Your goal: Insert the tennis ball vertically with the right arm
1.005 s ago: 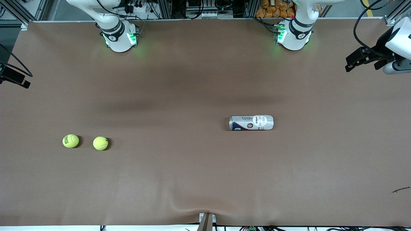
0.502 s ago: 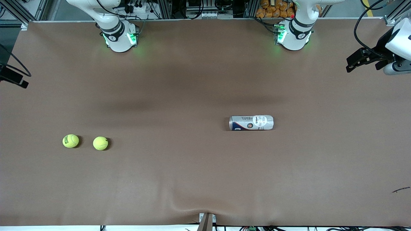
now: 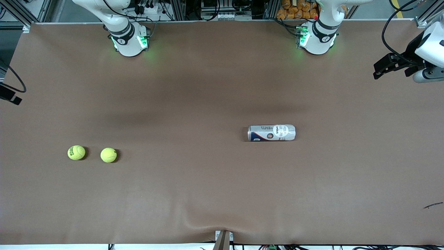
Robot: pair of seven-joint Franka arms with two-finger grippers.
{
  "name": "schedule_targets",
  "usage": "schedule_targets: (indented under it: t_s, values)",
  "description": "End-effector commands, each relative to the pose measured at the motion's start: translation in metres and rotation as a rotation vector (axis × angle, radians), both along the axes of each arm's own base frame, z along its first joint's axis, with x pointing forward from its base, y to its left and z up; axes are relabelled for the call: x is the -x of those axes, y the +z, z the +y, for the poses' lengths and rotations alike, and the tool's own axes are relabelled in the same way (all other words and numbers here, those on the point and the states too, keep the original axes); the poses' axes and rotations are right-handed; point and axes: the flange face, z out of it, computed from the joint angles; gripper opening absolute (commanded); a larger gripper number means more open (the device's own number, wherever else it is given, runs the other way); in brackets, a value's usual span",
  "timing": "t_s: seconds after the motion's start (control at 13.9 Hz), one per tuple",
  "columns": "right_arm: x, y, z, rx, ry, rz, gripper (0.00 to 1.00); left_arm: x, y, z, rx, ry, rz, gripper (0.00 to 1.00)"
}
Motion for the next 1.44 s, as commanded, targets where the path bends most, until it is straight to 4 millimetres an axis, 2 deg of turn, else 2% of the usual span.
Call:
schedule_targets:
  t_s: [0.0,0.43,0.57,1.22,1.36]
  values:
    - [0.006,0.005,-0.025,0.000,-0.057,-0.003,1.00,-0.002,0.005,-0.003,-0.022,-0.024,-0.003,1.00]
    - [-0.003,-0.005,-0.020,0.035,-0.041,0.011,1.00,-0.010,-0.004,-0.015,-0.023,-0.045,0.001,1.00]
    - [-0.006,-0.006,-0.011,0.036,-0.024,0.006,1.00,-0.015,-0.009,-0.017,-0.023,-0.050,0.002,1.00]
    - [0.001,0.001,-0.009,0.031,-0.023,0.013,1.00,-0.029,-0.052,-0.093,-0.029,-0.191,0.047,1.00]
    - [-0.001,0.000,-0.005,0.028,-0.018,0.013,1.00,-0.032,-0.064,-0.118,-0.041,-0.243,0.036,1.00]
